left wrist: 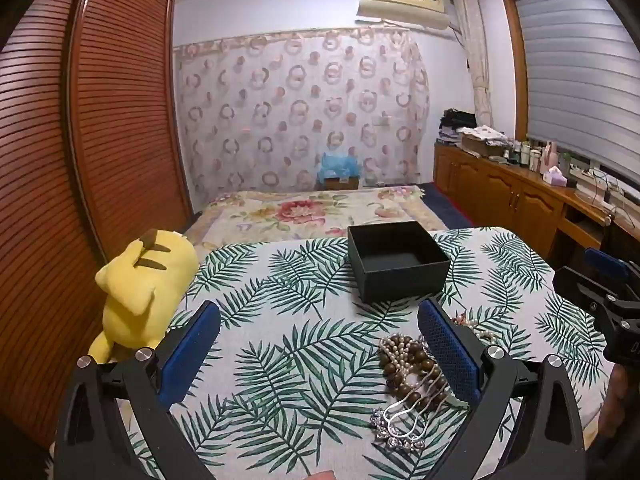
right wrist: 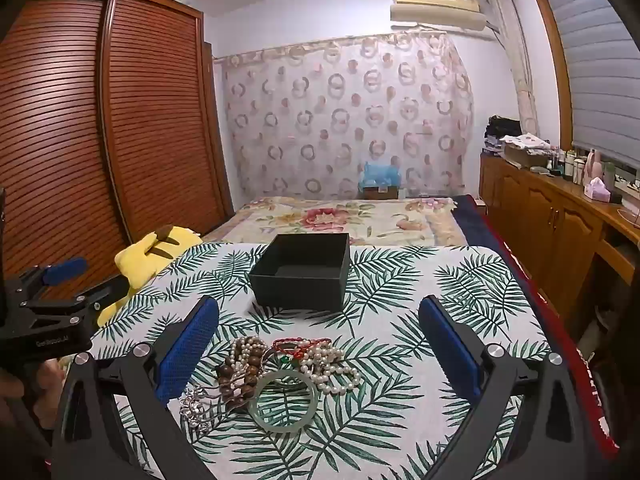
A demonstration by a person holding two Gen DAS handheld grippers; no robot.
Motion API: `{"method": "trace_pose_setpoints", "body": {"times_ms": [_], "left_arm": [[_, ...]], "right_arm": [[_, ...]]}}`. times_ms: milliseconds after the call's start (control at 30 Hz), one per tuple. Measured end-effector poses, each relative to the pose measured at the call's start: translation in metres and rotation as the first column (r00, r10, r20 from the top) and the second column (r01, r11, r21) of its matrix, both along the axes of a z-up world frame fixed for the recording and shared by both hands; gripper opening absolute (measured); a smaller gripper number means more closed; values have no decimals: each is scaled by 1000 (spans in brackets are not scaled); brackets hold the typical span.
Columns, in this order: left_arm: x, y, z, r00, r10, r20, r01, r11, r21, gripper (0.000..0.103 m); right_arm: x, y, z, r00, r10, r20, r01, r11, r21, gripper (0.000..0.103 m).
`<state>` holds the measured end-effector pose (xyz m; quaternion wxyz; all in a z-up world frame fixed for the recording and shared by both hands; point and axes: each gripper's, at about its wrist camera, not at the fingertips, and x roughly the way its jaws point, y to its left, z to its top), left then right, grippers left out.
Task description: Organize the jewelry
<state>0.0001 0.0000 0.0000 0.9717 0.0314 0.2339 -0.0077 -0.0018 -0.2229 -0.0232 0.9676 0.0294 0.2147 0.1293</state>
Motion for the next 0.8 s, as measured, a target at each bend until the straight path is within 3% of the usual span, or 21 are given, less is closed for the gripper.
{"method": "trace_pose_setpoints", "body": {"times_ms": [800], "left_arm": [[0,0,0,1000,-2,3,2,1000,-7,95]], "right_arm": [[0,1,0,1000,1,1,-1,1000,1,101]]}}
